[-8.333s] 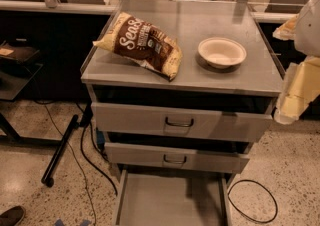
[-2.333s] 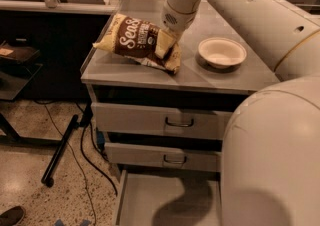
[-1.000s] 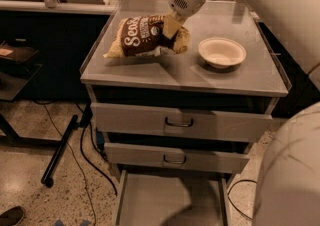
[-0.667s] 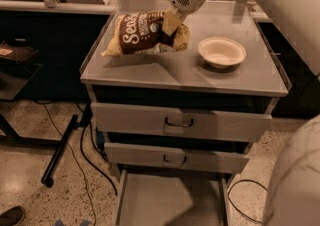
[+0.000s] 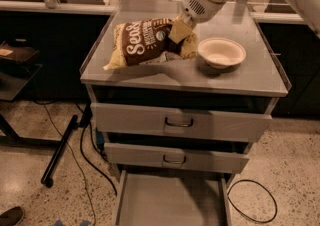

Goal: Place brown chip bag into bottom drawer

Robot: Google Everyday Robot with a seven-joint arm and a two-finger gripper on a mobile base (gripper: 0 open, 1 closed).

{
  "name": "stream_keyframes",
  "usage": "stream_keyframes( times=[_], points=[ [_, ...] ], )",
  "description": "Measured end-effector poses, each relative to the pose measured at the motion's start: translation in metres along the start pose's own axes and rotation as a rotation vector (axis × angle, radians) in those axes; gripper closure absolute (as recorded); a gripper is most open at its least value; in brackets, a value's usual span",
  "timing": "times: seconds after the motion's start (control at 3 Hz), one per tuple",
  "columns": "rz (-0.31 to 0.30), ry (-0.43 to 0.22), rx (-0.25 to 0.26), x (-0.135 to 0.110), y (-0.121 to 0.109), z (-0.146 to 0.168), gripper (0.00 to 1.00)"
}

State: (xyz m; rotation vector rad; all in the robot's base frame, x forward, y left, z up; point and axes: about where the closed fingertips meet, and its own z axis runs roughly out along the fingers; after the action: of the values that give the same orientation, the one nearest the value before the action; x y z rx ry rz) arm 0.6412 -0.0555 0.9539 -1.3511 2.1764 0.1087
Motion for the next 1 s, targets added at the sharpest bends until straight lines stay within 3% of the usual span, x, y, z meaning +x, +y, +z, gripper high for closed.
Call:
stream_keyframes(
  times=[0.67, 1.0],
  points=[
    [-0.013, -0.068, -0.057, 0.046, 0.058, -0.024, 1.0],
    [-0.013, -0.068, -0.057, 0.046, 0.058, -0.024, 1.0]
  ],
)
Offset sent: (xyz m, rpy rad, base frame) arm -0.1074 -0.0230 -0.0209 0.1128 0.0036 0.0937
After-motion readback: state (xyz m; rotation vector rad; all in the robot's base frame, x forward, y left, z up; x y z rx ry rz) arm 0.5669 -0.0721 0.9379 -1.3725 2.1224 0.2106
